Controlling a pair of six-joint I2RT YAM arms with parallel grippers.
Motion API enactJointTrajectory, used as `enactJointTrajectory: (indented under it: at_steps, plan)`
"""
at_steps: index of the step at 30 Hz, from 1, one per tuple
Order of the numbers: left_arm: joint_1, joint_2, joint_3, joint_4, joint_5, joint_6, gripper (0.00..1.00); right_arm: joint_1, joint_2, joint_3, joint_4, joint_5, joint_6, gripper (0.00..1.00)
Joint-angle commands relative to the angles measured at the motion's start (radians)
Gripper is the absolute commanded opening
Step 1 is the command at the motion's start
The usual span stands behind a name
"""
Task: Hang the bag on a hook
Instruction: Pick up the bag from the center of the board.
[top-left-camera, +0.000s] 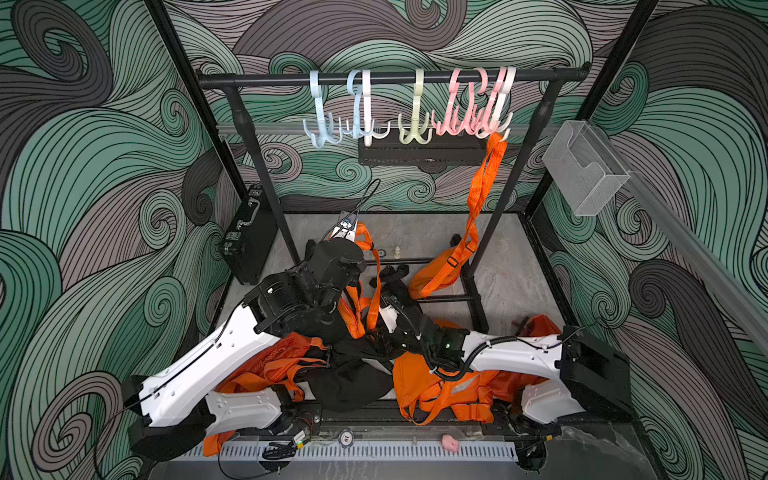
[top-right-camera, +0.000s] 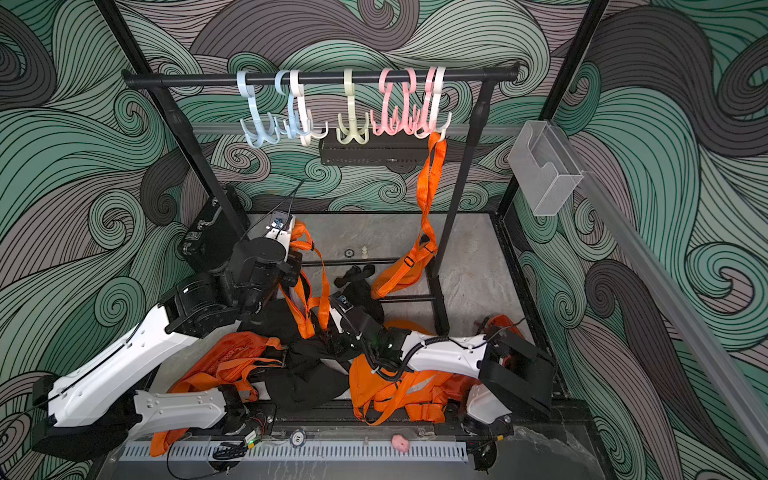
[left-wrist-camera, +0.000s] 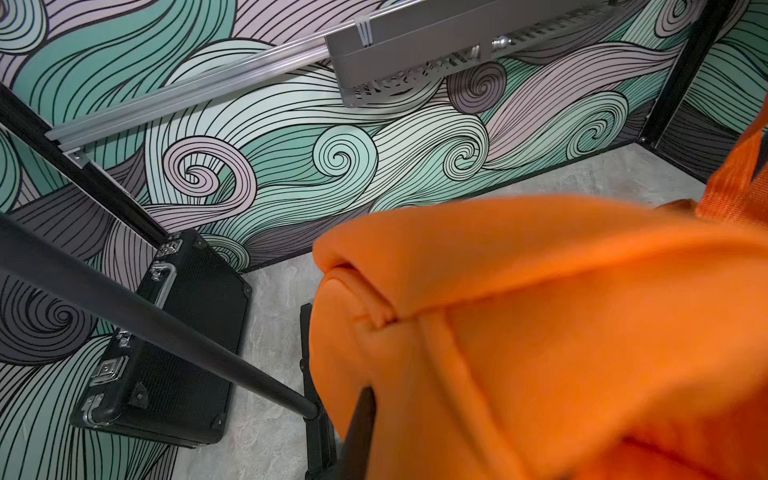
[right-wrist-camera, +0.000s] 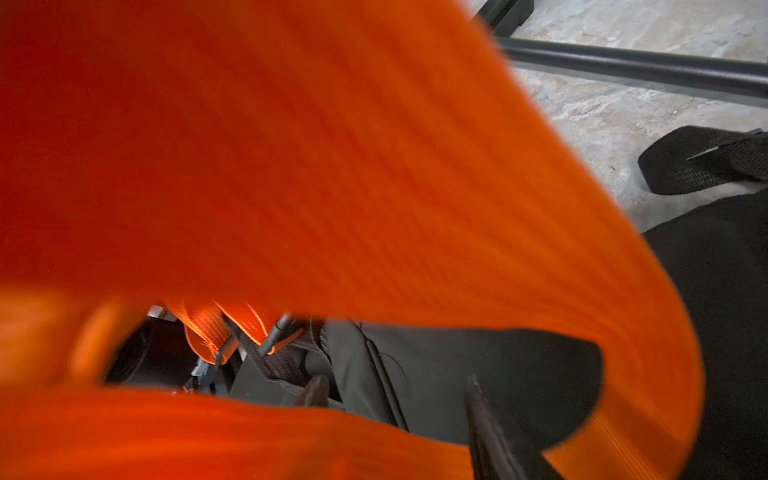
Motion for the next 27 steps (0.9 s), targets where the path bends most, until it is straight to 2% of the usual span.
enactJointTrajectory:
  at_steps: [1, 5, 7, 11, 14, 17, 19, 21, 23, 25, 27]
  plan:
    - [0.018, -0.023, -0.009, 0.021, -0.01, -0.027, 0.0, 0.007, -0.004, -0.014, 0.068, 0.051, -0.023, 0.48]
    - [0.035, -0.033, -0.024, 0.02, -0.003, -0.032, 0.0, 0.008, -0.04, -0.016, 0.05, 0.082, -0.061, 0.13]
    - [0.052, -0.047, -0.042, 0.021, -0.003, -0.03, 0.0, 0.01, -0.11, -0.024, -0.004, 0.116, -0.077, 0.01]
    - [0.133, -0.076, -0.124, 0.024, 0.059, -0.038, 0.0, 0.009, -0.382, -0.022, -0.238, 0.224, -0.142, 0.0]
    - [0.183, -0.094, -0.228, 0.059, 0.131, -0.036, 0.0, -0.002, -0.583, 0.05, -0.451, 0.329, -0.227, 0.0]
    - [0.183, -0.11, -0.297, 0.116, 0.2, 0.009, 0.0, -0.05, -0.691, 0.183, -0.624, 0.329, -0.294, 0.0]
    - [0.182, -0.122, -0.314, 0.149, 0.276, 0.041, 0.02, -0.091, -0.697, 0.305, -0.733, 0.299, -0.331, 0.0]
    - [0.182, -0.138, -0.312, 0.175, 0.368, 0.081, 0.3, -0.11, -0.672, 0.419, -0.802, 0.285, -0.37, 0.0]
    - [0.178, -0.168, -0.309, 0.212, 0.438, 0.118, 0.52, -0.122, -0.635, 0.529, -0.846, 0.265, -0.409, 0.0]
    - [0.176, -0.206, -0.311, 0.257, 0.504, 0.156, 0.68, -0.136, -0.572, 0.647, -0.899, 0.228, -0.447, 0.0]
    - [0.173, -0.246, -0.319, 0.307, 0.594, 0.199, 0.76, -0.153, -0.518, 0.74, -0.936, 0.184, -0.48, 0.0]
